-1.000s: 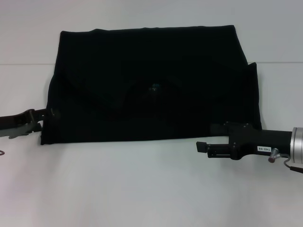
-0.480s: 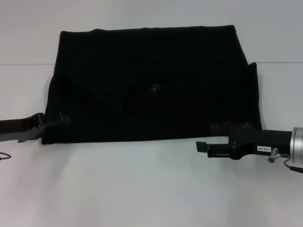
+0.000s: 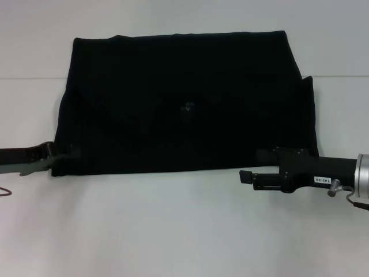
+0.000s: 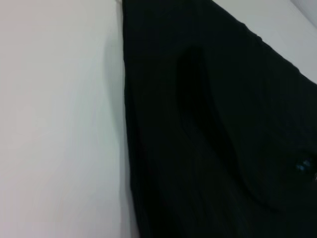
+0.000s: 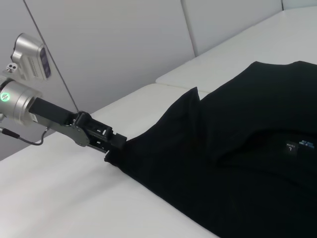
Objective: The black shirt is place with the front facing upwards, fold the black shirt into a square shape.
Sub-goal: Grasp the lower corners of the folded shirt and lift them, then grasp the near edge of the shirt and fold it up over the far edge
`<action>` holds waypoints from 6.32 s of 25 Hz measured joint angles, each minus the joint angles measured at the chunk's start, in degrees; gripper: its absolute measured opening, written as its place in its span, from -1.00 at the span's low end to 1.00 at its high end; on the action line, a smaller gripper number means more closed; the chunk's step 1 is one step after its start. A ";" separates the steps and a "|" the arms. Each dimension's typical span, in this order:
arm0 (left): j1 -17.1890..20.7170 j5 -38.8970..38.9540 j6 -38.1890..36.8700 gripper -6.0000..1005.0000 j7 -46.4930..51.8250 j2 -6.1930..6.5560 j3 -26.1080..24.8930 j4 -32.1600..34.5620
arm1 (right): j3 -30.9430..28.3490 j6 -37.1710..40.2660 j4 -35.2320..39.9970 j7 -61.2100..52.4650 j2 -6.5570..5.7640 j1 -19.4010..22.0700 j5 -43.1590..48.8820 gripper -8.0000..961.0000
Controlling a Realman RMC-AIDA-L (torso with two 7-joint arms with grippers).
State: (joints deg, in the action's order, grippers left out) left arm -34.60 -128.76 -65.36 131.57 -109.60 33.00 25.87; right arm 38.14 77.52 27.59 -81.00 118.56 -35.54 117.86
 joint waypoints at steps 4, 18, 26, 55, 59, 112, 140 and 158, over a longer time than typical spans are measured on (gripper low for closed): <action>-0.03 -0.41 0.13 -0.03 0.19 -0.03 0.05 0.27 | 0.25 0.01 -0.08 0.25 0.00 0.02 0.00 0.90; -0.21 -0.44 0.32 -0.80 -0.02 -0.09 0.22 0.00 | 0.45 0.61 0.22 0.38 -0.01 -0.06 0.07 0.90; -0.34 -0.44 0.39 -0.96 -0.17 0.08 0.22 -0.03 | -0.35 0.13 4.84 -10.48 -2.32 0.25 0.30 0.90; -0.47 -0.44 0.24 -0.96 -0.03 0.09 0.12 -0.03 | 4.45 -11.06 5.21 -57.23 -6.36 -13.11 32.06 0.77; -0.48 -0.44 0.29 -0.96 -0.15 0.09 -0.12 -0.03 | 4.53 -11.14 4.93 -57.23 -5.97 -13.15 31.97 0.75; -2.17 -15.36 -31.07 -0.96 1.28 3.58 0.14 1.27 | 5.46 19.73 9.61 -47.63 -8.85 -8.83 35.11 -0.96; -3.09 -19.62 -38.12 -0.96 -3.95 5.46 -23.24 0.91 | -12.58 20.69 2.72 -41.46 -12.39 -5.93 22.21 -0.96; 0.12 0.35 -6.27 -0.96 -10.39 -0.66 -34.15 -5.99 | -17.05 -16.53 -6.17 -37.60 -5.83 -6.07 -0.56 -0.96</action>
State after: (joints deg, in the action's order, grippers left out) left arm -34.48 -128.41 -71.63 121.18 -110.26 -1.15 19.88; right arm 21.09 60.99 21.42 -118.60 112.73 -41.61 117.30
